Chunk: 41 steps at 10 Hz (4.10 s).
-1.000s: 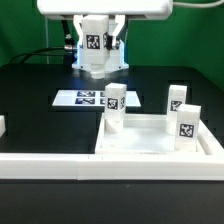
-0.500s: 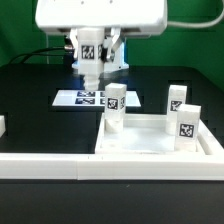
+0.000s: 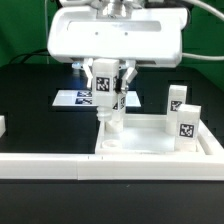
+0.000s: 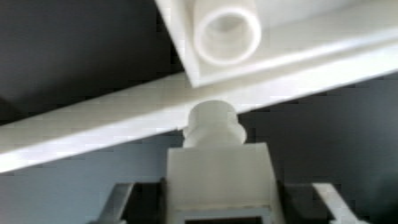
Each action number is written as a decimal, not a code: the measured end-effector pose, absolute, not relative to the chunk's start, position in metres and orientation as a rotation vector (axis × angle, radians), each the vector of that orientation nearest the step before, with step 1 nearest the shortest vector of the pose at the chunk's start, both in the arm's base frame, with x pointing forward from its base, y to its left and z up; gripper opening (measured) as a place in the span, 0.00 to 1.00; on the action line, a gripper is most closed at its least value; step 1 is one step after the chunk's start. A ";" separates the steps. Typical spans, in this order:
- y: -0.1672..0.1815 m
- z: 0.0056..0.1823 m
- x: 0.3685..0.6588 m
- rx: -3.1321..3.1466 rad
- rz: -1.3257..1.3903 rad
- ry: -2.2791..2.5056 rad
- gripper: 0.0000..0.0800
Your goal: Assemble square table
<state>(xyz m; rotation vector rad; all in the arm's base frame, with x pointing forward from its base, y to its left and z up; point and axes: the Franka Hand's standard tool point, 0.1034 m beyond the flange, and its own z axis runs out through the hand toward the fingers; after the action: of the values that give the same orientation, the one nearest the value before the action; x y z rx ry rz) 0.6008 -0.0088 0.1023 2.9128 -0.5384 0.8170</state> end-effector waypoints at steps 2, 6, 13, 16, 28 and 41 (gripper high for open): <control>0.003 0.098 0.598 2.927 0.800 -0.528 0.36; 0.001 0.098 0.598 2.925 0.798 -0.495 0.36; -0.023 0.097 0.602 3.042 0.926 -0.462 0.36; -0.003 0.075 0.593 3.078 0.814 -0.436 0.36; -0.004 0.068 0.603 3.019 0.844 -0.324 0.36; -0.007 0.067 0.599 3.023 0.820 -0.286 0.36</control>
Offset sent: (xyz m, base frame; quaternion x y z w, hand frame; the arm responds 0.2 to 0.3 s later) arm 0.0000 0.0000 0.0000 0.0000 0.0000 0.0000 1.0000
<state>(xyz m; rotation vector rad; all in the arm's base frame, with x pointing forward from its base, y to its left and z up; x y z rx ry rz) 0.5993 -0.0066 0.0667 3.0228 -0.2860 0.8201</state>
